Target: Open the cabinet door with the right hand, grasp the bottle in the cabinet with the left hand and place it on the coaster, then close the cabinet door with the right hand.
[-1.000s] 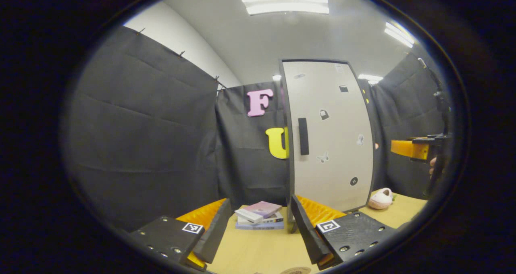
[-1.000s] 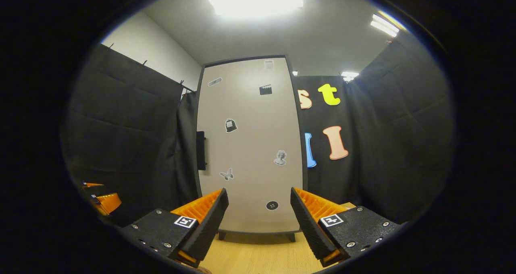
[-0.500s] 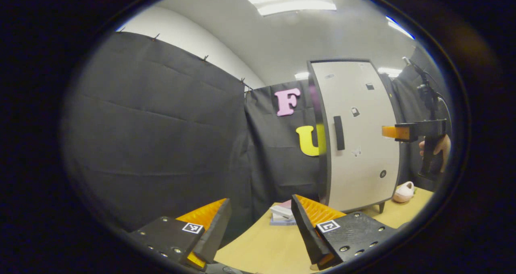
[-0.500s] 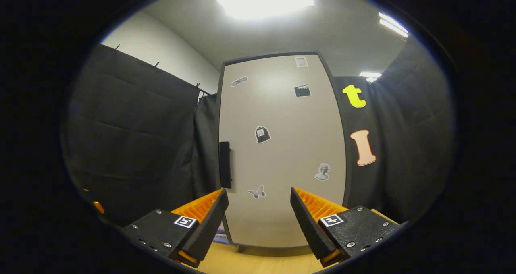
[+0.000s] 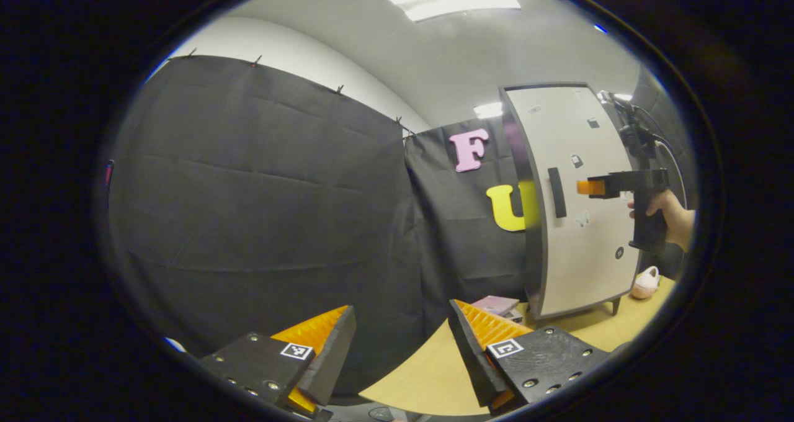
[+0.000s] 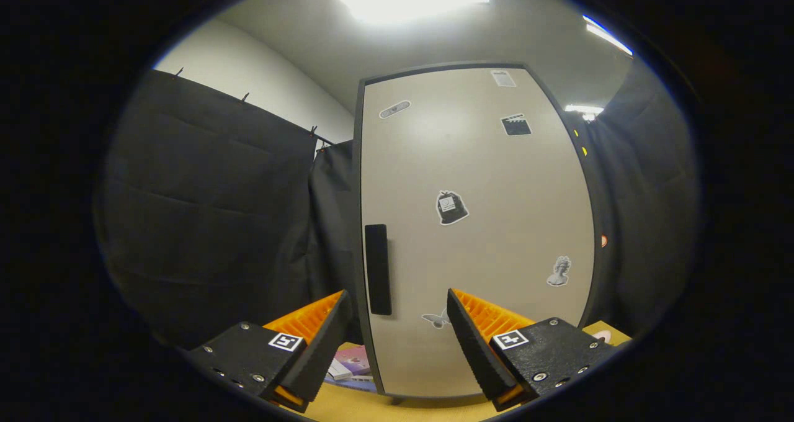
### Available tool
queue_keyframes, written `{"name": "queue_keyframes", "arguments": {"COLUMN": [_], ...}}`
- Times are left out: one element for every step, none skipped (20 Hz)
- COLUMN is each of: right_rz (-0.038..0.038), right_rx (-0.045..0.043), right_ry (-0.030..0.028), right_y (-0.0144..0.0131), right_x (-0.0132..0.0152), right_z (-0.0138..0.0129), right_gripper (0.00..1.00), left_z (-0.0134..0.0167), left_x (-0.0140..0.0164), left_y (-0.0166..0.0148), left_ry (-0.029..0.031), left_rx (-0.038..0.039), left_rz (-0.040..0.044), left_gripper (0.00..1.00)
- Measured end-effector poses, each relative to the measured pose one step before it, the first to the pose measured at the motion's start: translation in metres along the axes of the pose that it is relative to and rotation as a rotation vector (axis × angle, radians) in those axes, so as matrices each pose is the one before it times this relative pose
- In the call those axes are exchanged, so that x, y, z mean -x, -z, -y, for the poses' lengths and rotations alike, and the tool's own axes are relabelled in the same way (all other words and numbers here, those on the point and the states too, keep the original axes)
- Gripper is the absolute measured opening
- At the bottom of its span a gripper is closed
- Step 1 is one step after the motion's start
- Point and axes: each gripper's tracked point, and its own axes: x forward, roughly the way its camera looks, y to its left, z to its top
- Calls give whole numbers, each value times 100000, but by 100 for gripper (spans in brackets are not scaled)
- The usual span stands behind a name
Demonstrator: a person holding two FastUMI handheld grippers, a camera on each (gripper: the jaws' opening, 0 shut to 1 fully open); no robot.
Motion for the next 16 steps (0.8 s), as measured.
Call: {"name": "queue_keyframes", "arguments": {"right_rz": [135,-359,-1079,-1846,-2329,-1677,-1604,-1192,-833,40,-407,-534,-2346,-1886,-1878,-2710], "right_rx": [-20,-49,-128,-92,-649,-835,-594,-341,350,884,1649,1912,1995,904,240,334], "right_ry": [50,459,373,174,-315,-1107,-566,-456,264,914,1564,2491,2618,1191,1038,959], "right_y": [-328,-87,-30,234,83,106,-12,1,-43,-207,-60,166,493,514,409,742], "right_x": [-892,-931,-832,-823,-750,-820,-626,-669,-714,-783,-713,-749,-624,-602,-518,-432], "right_z": [-325,-230,-234,-337,-221,-524,-363,-308,-101,-10,148,319,333,8,24,87], "right_gripper": [95,95,95,94,93,92,90,89,87,85,81,78,72,69,63,60], "left_z": [-422,-510,-336,-240,-338,-386,-332,-333,-313,-309,-374,-144,-200,-203,-313,30], "left_x": [106,1,-153,-17,-133,-6,-190,22,-115,-81,-77,-106,-116,-84,-27,101], "left_y": [137,265,117,173,54,164,139,380,250,178,102,260,-43,232,-17,39], "left_ry": [-444,-416,-245,-296,-142,-221,-239,-71,-225,-226,-113,-29,-161,-545,-278,343], "left_rx": [40,73,59,39,19,118,335,424,359,425,444,381,205,108,301,375], "left_rz": [-199,-250,-354,-250,-176,24,38,-373,-387,-233,-188,-187,-5,267,454,91], "left_gripper": [86,82,82,86,82,90,90,86,82,85,88,90,86,86,89,90]}}
